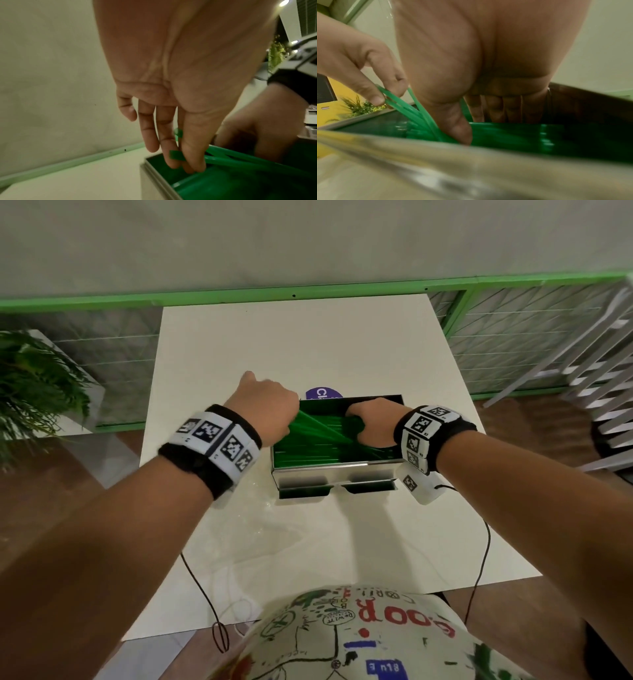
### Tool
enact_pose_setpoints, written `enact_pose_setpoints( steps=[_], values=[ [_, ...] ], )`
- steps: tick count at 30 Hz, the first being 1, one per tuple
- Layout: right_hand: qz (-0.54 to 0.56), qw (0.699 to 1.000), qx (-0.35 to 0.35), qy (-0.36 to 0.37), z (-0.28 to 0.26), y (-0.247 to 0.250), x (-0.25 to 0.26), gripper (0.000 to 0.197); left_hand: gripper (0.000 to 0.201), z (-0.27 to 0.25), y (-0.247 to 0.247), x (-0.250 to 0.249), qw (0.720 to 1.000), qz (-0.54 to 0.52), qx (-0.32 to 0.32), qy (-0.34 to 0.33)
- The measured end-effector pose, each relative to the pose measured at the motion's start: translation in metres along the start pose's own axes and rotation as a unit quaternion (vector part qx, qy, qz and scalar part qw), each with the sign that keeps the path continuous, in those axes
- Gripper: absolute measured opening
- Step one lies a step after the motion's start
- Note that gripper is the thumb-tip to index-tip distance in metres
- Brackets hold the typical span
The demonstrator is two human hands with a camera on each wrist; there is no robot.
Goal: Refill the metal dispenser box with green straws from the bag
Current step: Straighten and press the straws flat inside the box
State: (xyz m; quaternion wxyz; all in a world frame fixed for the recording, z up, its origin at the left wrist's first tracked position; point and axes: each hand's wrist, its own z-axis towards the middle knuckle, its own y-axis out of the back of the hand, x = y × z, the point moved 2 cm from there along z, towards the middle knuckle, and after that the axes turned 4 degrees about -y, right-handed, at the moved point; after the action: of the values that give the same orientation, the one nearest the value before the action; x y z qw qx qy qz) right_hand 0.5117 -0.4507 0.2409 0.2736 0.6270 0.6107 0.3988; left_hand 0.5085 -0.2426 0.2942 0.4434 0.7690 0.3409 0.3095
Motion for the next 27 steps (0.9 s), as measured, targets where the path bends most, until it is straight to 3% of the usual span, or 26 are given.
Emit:
enact_pose_setpoints(
  steps=[5,9,12,18,21,24,27],
  values=[
    [0.092,0.996,0.01,0.005,-0.003,0.011,-0.001,0.046,0.02,-0.012,0.011,0.032,0.998,-0.049,-0.026,0.009],
    [0.131,0.991,-0.002,0.013,-0.01,0.015,0.0,0.045,0.023,-0.009,-0.003,0.023,0.999,-0.051,-0.011,-0.004],
    [0.116,0.993,0.002,0.018,-0.011,0.012,0.001,0.045,0.038,0.001,-0.016,0.005,0.998,-0.054,-0.009,-0.023],
    [0.057,0.998,-0.002,0.041,-0.01,-0.008,0.003,0.058,0.022,0.011,-0.033,-0.024,0.997,0.008,-0.019,-0.07],
    [-0.004,0.996,0.021,0.087,-0.009,-0.02,0.007,0.056,0.031,0.012,-0.033,-0.026,0.99,-0.007,-0.101,-0.096],
    [0.009,0.99,-0.01,0.139,-0.013,-0.022,0.018,0.049,0.041,0.012,-0.04,-0.032,0.965,-0.115,-0.201,-0.125],
    [0.033,0.995,-0.046,0.078,-0.006,-0.013,0.019,0.037,0.07,0.018,-0.048,-0.048,0.968,-0.181,-0.133,-0.116]
  ],
)
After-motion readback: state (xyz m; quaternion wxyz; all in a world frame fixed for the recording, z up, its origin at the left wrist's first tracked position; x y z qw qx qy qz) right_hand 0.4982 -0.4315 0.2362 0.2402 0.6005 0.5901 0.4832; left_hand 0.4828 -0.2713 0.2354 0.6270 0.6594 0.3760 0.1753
